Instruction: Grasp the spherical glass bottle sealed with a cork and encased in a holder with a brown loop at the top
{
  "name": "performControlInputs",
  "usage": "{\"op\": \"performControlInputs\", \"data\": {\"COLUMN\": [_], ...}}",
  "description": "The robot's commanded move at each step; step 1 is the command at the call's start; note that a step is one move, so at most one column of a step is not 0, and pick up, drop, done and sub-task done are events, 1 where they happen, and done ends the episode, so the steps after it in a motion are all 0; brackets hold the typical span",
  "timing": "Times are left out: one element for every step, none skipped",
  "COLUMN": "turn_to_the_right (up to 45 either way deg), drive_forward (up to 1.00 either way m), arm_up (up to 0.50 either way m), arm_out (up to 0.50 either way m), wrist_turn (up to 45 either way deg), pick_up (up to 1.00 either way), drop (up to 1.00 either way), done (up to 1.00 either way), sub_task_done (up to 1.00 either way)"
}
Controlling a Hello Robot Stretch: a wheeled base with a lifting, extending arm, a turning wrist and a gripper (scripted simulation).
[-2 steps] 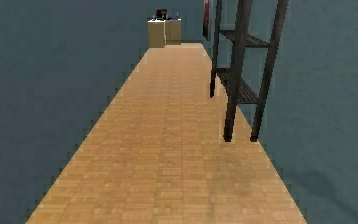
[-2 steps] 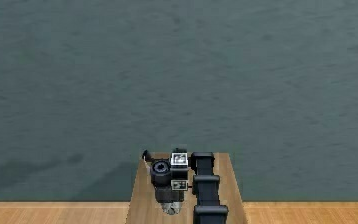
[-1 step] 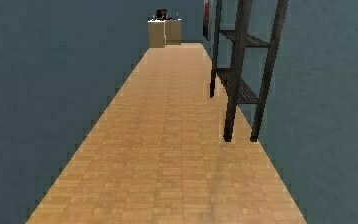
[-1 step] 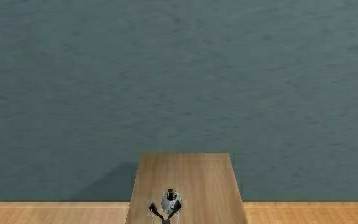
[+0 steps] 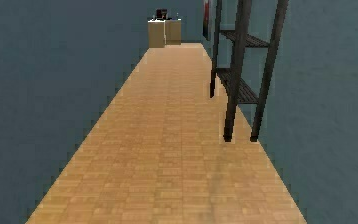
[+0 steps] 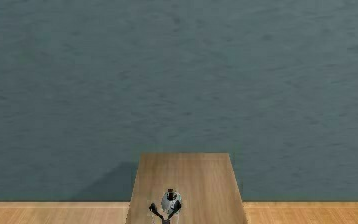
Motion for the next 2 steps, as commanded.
{"op": "performControlInputs", "data": {"turn_to_the_right": [0.0,0.0], "drive_forward": [0.00,0.00], "arm_up": [0.10,0.00], "arm_out": [0.00,0.00], "wrist_turn": [0.0,0.0], "pick_up": [0.00,0.00], "drop": [0.00,0.00], "done": [0.00,1.00], "sub_task_done": [0.00,0.00]}}
